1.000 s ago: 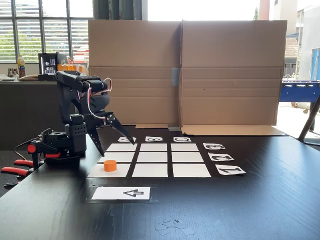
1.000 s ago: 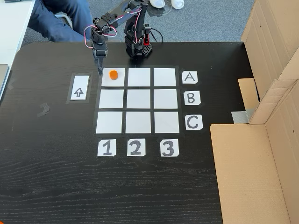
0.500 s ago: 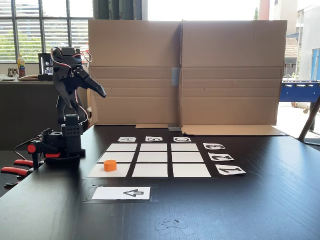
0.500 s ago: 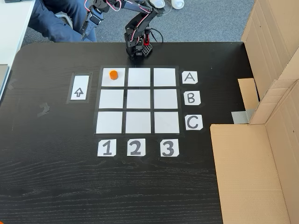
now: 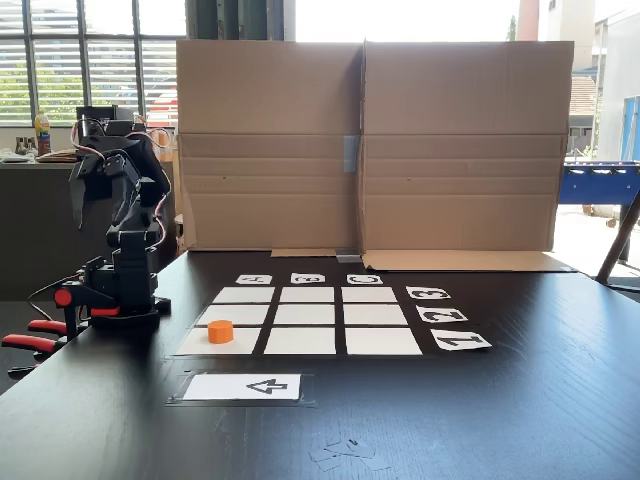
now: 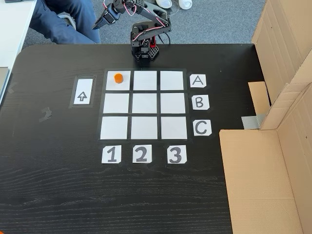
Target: Pick up the round, orange token and place it in the grid on square A1.
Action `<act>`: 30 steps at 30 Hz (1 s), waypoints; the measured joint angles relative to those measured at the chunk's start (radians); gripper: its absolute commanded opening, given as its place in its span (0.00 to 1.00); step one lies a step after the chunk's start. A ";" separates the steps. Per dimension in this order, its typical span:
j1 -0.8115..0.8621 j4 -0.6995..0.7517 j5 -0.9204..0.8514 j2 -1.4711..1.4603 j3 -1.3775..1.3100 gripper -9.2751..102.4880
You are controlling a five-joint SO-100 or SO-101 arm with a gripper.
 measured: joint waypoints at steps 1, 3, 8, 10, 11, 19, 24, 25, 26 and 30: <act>0.006 0.000 0.000 0.021 0.023 0.08; 0.015 0.000 0.000 0.078 0.066 0.08; 0.031 -0.003 0.000 0.192 0.189 0.08; 0.034 -0.023 0.000 0.216 0.253 0.08; 0.035 -0.037 0.000 0.222 0.282 0.08; 0.037 -0.149 0.000 0.291 0.506 0.08; 0.037 -0.155 0.000 0.350 0.603 0.08; 0.037 -0.155 0.000 0.356 0.618 0.08; 0.037 -0.155 0.000 0.357 0.629 0.08; 0.038 -0.158 0.000 0.374 0.637 0.08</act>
